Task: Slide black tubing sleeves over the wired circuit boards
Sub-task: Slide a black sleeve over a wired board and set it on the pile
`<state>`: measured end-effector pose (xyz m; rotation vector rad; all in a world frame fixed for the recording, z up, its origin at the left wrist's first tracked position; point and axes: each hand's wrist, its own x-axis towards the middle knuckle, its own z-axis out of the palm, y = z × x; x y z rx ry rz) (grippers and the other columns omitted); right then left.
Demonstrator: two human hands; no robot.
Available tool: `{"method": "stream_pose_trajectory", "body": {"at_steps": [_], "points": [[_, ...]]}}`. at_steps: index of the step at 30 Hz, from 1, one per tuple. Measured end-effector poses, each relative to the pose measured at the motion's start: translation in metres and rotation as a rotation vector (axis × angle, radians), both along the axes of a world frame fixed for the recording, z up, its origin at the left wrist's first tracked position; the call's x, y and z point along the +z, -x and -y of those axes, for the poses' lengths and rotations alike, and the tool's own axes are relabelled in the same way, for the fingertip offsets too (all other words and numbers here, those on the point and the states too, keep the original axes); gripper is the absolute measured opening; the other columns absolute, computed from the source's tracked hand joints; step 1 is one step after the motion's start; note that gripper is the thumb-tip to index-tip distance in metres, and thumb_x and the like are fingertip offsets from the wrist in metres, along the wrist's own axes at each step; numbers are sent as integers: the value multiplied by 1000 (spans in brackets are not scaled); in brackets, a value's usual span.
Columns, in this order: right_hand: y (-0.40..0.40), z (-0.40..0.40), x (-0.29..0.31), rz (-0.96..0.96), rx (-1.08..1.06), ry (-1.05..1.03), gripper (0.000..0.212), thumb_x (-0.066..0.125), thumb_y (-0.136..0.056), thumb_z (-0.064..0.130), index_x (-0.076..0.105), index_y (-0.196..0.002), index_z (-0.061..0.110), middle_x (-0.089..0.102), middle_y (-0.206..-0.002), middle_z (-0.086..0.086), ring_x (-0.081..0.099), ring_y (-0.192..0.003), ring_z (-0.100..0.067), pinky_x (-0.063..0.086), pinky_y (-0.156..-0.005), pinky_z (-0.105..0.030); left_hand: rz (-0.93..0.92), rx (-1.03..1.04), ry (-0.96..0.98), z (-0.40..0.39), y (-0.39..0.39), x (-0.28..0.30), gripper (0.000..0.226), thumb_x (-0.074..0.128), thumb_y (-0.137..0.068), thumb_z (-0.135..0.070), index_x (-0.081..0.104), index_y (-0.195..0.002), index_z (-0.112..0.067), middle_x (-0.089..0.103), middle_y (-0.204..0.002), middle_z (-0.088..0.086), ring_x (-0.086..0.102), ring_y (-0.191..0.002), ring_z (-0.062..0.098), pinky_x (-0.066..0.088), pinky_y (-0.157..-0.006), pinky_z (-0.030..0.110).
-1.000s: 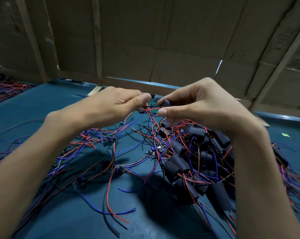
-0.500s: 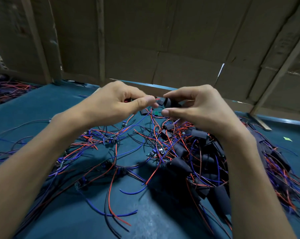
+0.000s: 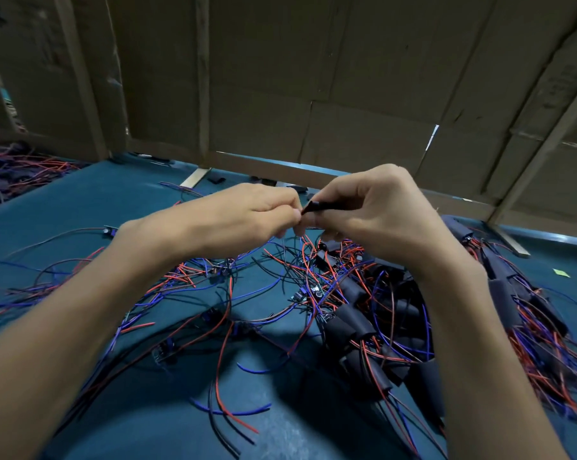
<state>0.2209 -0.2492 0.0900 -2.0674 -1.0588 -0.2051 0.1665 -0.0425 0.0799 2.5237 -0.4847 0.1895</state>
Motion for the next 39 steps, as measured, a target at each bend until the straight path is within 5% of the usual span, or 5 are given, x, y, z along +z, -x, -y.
{"method": "stream_pose_trajectory", "body": {"at_steps": [7, 19, 24, 32, 39], "points": [[-7, 19, 6, -7, -132, -147, 8, 86, -77, 12, 79, -77, 15, 73, -65, -9, 73, -60, -27, 59, -64, -57, -25, 61, -98, -22, -12, -14, 33, 73, -87, -35, 56, -115, -35, 67, -110, -19, 61, -108, 0, 45, -95, 25], [-11, 14, -4, 20, -136, 100, 26, 89, -74, 29, 80, -95, 17, 77, -82, 5, 73, -81, -13, 57, -80, -30, 114, -13, -102, -23, -13, -11, 48, 46, -105, -30, 39, -151, -34, 61, -91, -12, 57, -76, -1, 39, -75, 8], [-8, 0, -7, 64, -117, 98, 29, 88, -75, 32, 80, -100, 21, 76, -85, 6, 69, -81, -18, 54, -78, -37, 152, -50, 183, -13, -9, -9, 28, 67, -95, -22, 52, -118, -19, 68, -86, -2, 72, -71, 14, 57, -66, 38], [-7, -7, -9, 113, -25, 24, 26, 83, -84, 24, 79, -107, 15, 76, -90, -4, 68, -82, -20, 54, -80, -46, 278, 24, 303, -12, -1, 1, 16, 81, -84, -14, 72, -97, -13, 73, -74, -6, 69, -63, 4, 46, -57, 8], [-5, -7, -9, 168, -17, 47, 29, 77, -85, 10, 77, -114, 13, 77, -96, -4, 72, -90, -24, 55, -85, -46, 304, 103, 233, -9, 2, 6, 16, 82, -83, -21, 76, -98, -20, 76, -82, -7, 70, -73, 1, 55, -69, 17]]}}
